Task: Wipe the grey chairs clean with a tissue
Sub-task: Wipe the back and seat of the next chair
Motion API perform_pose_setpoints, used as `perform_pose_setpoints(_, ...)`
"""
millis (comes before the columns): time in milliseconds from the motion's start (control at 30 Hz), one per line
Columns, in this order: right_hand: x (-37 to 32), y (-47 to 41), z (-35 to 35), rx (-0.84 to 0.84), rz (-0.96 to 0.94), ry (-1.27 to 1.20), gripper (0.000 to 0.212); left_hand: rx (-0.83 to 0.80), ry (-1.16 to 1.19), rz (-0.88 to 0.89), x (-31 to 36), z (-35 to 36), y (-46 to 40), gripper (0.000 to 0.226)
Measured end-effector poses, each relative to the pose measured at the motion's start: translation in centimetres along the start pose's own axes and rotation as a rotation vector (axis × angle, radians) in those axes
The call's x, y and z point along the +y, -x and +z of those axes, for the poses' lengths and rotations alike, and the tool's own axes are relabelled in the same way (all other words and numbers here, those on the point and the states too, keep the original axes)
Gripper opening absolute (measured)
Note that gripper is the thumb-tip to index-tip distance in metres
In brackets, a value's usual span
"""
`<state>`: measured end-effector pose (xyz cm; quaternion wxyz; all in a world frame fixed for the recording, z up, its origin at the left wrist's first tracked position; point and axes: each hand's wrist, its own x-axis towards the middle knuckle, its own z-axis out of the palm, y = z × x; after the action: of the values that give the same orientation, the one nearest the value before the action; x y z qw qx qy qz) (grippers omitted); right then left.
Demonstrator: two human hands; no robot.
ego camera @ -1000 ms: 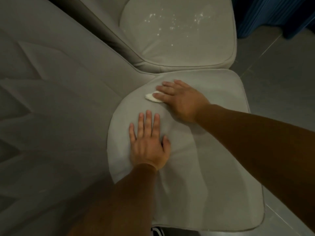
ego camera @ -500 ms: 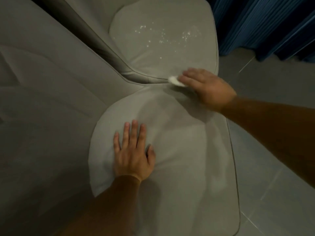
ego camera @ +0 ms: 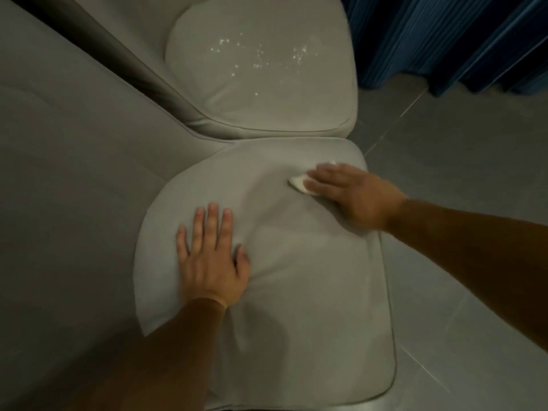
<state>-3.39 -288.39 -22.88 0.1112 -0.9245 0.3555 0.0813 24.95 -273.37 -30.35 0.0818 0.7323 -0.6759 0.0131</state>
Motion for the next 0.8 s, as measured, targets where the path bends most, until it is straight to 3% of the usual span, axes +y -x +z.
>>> perform_pose_setpoints(100, 2.4, 3.8, -1.7, -0.067, 0.006, -0.016, 0.062, -0.004, 0.007, -0.014, 0.3, -0.2, -0.1, 0.074)
perform_pose_setpoints(233, 5.1, 1.2, -3.5, 0.271, 0.360, -0.135, 0.061, -0.016, 0.009, -0.026, 0.6, -0.2, -0.4, 0.074)
perform_pose_setpoints(267, 5.0, -0.5, -3.5, 0.287, 0.419, -0.191, 0.060, -0.016, 0.008, -0.025, 0.5, -0.1, -0.4, 0.074)
perform_pose_setpoints(367, 2.0, -3.9, -1.4, 0.127, 0.468, -0.311, 0.066, -0.024, -0.003, -0.011, 0.3, -0.1, -0.3, 0.076)
perform_pose_setpoints(500, -3.9, -1.9, 2.1, 0.257, 0.385, -0.150, 0.066, -0.082, -0.021, -0.020, 0.4, -0.3, -0.3, 0.077)
perform_pose_setpoints(633, -8.7, 3.3, 3.3, 0.195, 0.139, -0.166, 0.059, -0.181, -0.031, -0.028, 0.2, -0.8, -0.5, 0.082)
perform_pose_setpoints(733, -12.4, 7.4, 4.0, 0.156, 0.018, -0.156, 0.060, -0.342, -0.026, -0.058, 0.6, -2.1, -0.7, 0.087)
perform_pose_setpoints(800, -14.8, 9.6, 4.0, -0.002, 0.006, -0.190, 0.065, -0.501, -0.006, -0.059, 0.7, -3.4, -1.3, 0.090)
